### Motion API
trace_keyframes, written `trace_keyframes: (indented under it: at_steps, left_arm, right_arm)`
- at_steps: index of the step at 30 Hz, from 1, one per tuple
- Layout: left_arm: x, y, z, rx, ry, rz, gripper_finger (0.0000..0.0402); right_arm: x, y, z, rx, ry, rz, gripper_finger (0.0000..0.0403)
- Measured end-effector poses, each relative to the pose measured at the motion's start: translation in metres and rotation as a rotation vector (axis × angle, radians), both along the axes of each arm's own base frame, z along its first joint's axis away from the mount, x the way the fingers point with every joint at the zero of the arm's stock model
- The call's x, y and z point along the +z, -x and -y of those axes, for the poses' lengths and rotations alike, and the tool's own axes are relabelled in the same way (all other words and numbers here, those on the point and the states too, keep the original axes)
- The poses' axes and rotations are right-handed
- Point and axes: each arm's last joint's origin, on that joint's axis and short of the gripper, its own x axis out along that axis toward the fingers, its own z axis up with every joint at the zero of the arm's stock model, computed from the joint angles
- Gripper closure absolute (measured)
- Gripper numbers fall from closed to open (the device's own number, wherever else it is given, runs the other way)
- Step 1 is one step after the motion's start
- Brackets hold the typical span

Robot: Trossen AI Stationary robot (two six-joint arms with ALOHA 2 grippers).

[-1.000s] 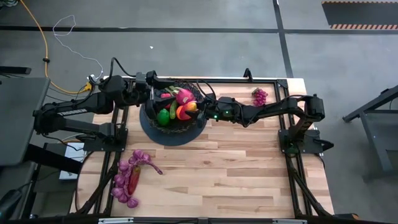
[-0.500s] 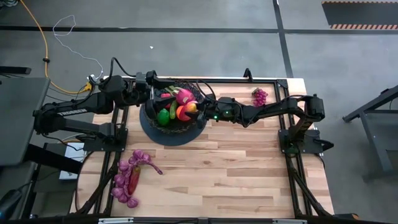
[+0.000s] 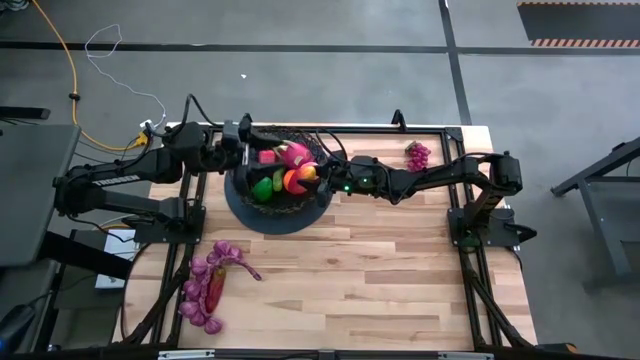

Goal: Build produce basket
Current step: Put the orange mango into the black wire basket

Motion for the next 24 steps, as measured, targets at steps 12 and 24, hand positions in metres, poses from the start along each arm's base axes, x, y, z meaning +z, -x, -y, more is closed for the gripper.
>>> trace_keyframes:
  at_steps: [12,24]
  left_arm:
    - [-0.008,0.012,0.006,-0.049,0.023,0.011,0.0086]
    - [-0.029,0.046,0.015,0.021,0.030,0.148,0.0110]
  right_arm:
    - [-0.001,0.000,0.000,0.001,0.004,-0.009,0.0145]
    - [-0.003,0.001,0.000,0.004,0.003,-0.037,0.0145]
